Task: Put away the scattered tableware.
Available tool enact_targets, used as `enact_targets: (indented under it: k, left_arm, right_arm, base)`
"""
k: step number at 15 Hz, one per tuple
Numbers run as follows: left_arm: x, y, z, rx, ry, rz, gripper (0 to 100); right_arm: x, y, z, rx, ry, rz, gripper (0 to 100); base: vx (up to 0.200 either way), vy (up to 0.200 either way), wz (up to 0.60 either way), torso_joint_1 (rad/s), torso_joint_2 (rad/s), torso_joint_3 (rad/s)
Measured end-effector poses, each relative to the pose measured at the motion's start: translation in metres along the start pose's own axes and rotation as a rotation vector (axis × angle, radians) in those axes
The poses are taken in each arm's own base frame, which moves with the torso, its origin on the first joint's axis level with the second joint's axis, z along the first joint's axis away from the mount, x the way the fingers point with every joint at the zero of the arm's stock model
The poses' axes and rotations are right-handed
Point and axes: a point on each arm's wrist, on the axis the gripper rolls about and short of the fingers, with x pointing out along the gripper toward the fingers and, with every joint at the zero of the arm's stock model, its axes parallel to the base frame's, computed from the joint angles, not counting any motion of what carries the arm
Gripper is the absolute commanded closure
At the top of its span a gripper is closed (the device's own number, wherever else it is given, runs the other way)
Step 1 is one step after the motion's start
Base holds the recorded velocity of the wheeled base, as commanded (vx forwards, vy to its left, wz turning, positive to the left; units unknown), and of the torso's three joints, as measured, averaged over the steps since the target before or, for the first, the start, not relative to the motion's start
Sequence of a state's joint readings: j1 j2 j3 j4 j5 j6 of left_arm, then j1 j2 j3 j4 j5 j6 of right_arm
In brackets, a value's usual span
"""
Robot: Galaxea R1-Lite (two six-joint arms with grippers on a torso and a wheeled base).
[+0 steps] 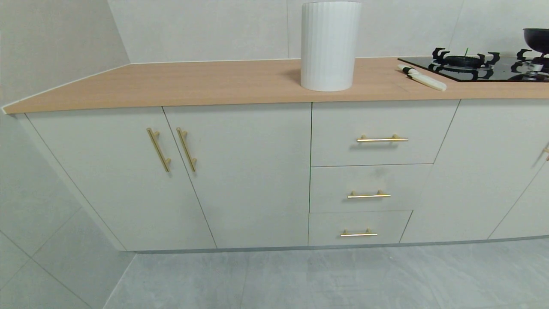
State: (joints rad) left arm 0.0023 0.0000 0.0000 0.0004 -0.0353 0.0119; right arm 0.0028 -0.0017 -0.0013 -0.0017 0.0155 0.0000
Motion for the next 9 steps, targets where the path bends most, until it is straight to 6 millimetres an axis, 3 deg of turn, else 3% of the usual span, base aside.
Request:
enact_targets:
  k: [9]
  left_arm:
    - [0.0, 0.0, 0.0, -0.001, 0.0, 0.0, 0]
  right_arm:
    - [0.0001, 0.0, 0.0, 0.0, 0.001, 0.0, 0]
  base:
    - [0.2, 0.0, 0.0, 0.003, 0.0, 0.002]
